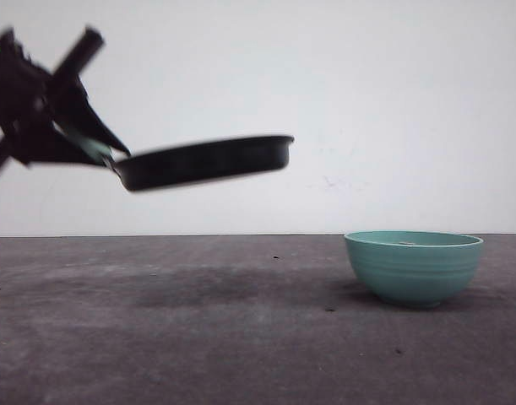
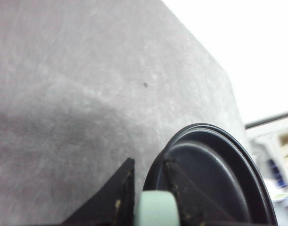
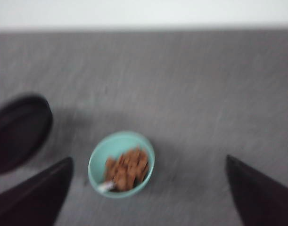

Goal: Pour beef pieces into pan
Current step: 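Reach the right gripper to the mint-green bowl rim and grasp it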

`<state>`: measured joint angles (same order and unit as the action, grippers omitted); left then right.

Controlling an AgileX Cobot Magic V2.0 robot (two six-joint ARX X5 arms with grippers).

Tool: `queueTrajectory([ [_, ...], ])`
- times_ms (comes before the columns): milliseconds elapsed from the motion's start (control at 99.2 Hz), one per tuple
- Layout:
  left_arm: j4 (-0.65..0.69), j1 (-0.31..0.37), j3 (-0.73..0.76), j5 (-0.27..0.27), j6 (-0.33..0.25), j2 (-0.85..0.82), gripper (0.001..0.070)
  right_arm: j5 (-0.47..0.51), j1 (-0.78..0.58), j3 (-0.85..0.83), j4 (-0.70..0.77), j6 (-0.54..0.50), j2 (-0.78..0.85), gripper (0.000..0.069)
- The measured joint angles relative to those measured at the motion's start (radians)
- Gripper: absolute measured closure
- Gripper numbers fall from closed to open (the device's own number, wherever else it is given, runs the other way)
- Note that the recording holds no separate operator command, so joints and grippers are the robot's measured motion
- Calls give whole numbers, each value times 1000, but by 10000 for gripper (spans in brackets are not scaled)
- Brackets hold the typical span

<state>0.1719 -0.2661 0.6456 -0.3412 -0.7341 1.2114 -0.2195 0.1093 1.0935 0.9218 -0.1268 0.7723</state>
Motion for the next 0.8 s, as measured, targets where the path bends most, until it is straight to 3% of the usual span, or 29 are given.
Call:
queueTrajectory([
  [101, -166, -24, 25, 11, 67, -121, 656, -33, 0, -62, -50, 0, 117, 248],
  [192, -251, -45, 37, 10, 92, -202, 656, -61, 0, -97, -110, 0, 245, 299],
  [373, -304, -71, 40, 10, 94, -326, 656, -191, 0, -100, -217, -9, 504, 348],
  [585, -397, -79, 43, 10, 95, -377, 656, -196, 0, -100, -219, -12, 739, 361],
  [797, -426, -84, 43, 10, 95, -381, 656, -195, 0, -100, -284, -12, 791, 501],
])
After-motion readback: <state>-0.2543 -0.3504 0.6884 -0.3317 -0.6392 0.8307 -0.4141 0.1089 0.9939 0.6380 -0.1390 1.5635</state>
